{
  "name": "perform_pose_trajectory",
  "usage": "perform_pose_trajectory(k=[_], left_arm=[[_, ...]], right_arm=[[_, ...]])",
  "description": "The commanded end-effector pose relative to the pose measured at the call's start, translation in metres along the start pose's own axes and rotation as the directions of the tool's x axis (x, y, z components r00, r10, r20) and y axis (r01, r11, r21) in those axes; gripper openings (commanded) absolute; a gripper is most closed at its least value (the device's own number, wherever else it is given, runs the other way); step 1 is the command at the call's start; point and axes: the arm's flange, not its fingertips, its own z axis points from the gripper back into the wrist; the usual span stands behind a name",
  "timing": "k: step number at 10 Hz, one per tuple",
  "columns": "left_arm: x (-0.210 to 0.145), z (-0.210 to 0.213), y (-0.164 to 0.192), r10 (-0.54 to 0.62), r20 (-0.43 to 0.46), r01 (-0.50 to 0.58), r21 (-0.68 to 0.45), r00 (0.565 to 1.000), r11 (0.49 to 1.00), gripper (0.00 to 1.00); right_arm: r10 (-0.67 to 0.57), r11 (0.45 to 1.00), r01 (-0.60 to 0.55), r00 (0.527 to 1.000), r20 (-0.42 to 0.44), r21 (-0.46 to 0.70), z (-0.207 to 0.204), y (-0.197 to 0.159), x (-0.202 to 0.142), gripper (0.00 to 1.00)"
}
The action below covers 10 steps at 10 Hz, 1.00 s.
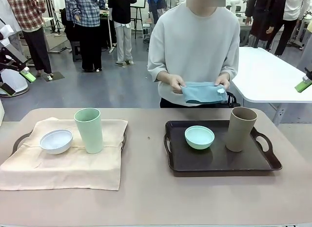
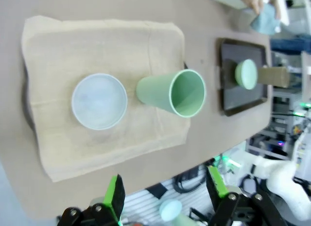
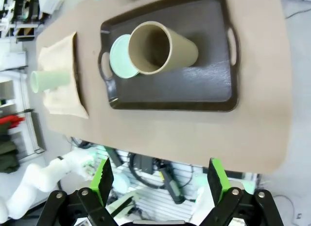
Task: Set up a tray with a mat and arrange the tableware.
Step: Pick up the Picnic Bowl and Reusable plastic cup from the Handle tray in front of the human's position and hold them in the air.
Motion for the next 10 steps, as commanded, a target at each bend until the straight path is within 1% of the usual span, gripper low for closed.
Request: perform_pose_trajectory(k=[1, 3, 4, 5, 7, 8, 9, 10], left_arm=[[0.002, 0.024, 0.040, 0.049, -0.067, -0.063, -0.234, 0.997, 0.970, 0.89], [-0.005, 0.030, 0.082, 0.089, -0.128, -0.136, -0.432, 0.988, 0.892, 0.89], [-0.010, 0.030, 0.102, 0.100, -0.166, -0.170, -0.486, 0.981, 0.857, 0.89], [-0.016, 0.034, 0.117, 0.107, -0.178, -0.187, -0.525, 0.978, 0.830, 0.89], [-0.029, 0.039, 0.135, 0.105, -0.170, -0.187, -0.605, 0.980, 0.774, 0.89], [-0.034, 0.034, 0.138, 0.110, -0.179, -0.198, -0.619, 0.978, 0.760, 0.89], [-0.032, 0.031, 0.137, 0.111, -0.194, -0.210, -0.618, 0.975, 0.758, 0.89], [-0.031, 0.028, 0.133, 0.096, -0.192, -0.196, -0.614, 0.977, 0.765, 0.89]], right_arm=[[-0.076, 0.972, 0.088, 0.995, -0.061, 0.216, 0.011, -0.047, 0.002, 1.00], [-0.120, 0.920, 0.145, 0.989, -0.089, 0.364, 0.022, -0.093, -0.004, 1.00], [-0.127, 0.903, 0.154, 0.988, -0.092, 0.402, 0.029, -0.113, -0.007, 1.00], [-0.138, 0.886, 0.167, 0.986, -0.098, 0.433, 0.035, -0.129, -0.012, 1.00], [-0.143, 0.828, 0.163, 0.987, -0.080, 0.536, 0.048, -0.153, -0.022, 1.00], [-0.137, 0.809, 0.158, 0.987, -0.081, 0.566, 0.049, -0.157, -0.025, 1.00], [-0.137, 0.811, 0.162, 0.987, -0.086, 0.563, 0.045, -0.155, -0.022, 1.00], [-0.133, 0.830, 0.165, 0.986, -0.099, 0.533, 0.041, -0.151, -0.019, 1.00]])
